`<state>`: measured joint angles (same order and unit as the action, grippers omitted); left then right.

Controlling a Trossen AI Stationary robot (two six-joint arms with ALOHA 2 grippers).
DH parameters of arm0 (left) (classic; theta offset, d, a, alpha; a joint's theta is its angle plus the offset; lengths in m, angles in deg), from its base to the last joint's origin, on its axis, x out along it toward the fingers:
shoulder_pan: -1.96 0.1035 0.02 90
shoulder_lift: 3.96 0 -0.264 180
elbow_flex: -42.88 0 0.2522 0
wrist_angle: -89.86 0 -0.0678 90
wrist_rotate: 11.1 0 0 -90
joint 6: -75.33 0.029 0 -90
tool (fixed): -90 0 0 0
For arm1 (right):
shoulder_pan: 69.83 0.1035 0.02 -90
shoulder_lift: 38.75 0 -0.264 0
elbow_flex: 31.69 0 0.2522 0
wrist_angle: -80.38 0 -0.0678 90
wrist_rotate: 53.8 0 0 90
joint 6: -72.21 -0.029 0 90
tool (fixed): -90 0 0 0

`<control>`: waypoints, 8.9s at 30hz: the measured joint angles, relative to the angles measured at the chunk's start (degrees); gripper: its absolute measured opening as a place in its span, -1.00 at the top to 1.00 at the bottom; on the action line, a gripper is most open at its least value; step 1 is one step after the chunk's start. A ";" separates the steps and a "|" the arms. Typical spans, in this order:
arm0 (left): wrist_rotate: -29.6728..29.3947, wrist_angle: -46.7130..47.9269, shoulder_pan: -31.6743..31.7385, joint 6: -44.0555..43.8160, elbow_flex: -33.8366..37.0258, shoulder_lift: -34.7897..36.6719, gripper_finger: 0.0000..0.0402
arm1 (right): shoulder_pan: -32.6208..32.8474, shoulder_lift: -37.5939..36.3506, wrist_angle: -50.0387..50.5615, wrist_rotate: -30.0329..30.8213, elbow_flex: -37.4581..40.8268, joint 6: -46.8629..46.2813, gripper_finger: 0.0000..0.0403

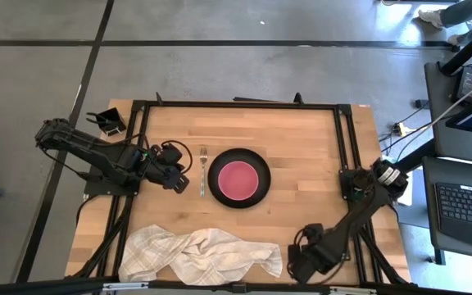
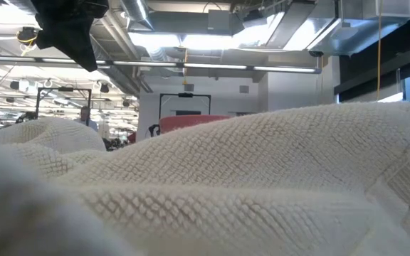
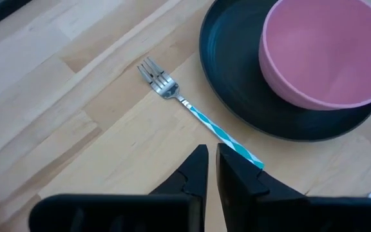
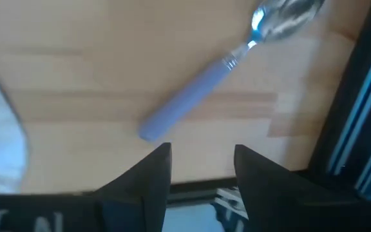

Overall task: Set table place
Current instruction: Put the purple spoon into the pink bowl

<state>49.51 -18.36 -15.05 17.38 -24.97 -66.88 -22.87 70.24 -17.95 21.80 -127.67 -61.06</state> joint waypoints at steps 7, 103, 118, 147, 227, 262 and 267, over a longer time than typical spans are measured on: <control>0.00 0.02 0.00 0.07 0.00 0.00 0.86 | -2.35 0.22 4.74 0.38 0.02 -0.24 0.16; 0.93 -5.16 -3.69 -10.91 0.00 -0.09 0.86 | 0.40 0.11 -7.16 2.21 12.87 107.97 0.16; -0.22 -5.13 -3.69 -10.88 0.00 -0.09 0.86 | 0.49 4.81 -6.88 1.80 12.52 107.73 0.16; -0.20 -4.94 -3.69 -10.55 0.00 -0.09 0.86 | -1.97 5.44 -1.77 8.08 2.37 100.31 0.81; -6.16 8.87 -3.52 -4.57 -0.02 13.49 0.86 | -43.05 5.18 -37.24 27.77 -0.16 98.99 0.81; -6.16 8.79 -3.52 -4.61 -0.02 13.49 0.86 | -45.63 5.18 -44.28 26.65 0.17 99.21 0.58; -6.15 8.80 -3.52 -4.61 -0.02 13.49 0.86 | -46.37 5.18 -45.04 26.78 0.15 99.23 0.57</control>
<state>43.36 -9.56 -18.57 12.76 -24.99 -53.39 -69.24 75.42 -62.99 48.58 -127.52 38.17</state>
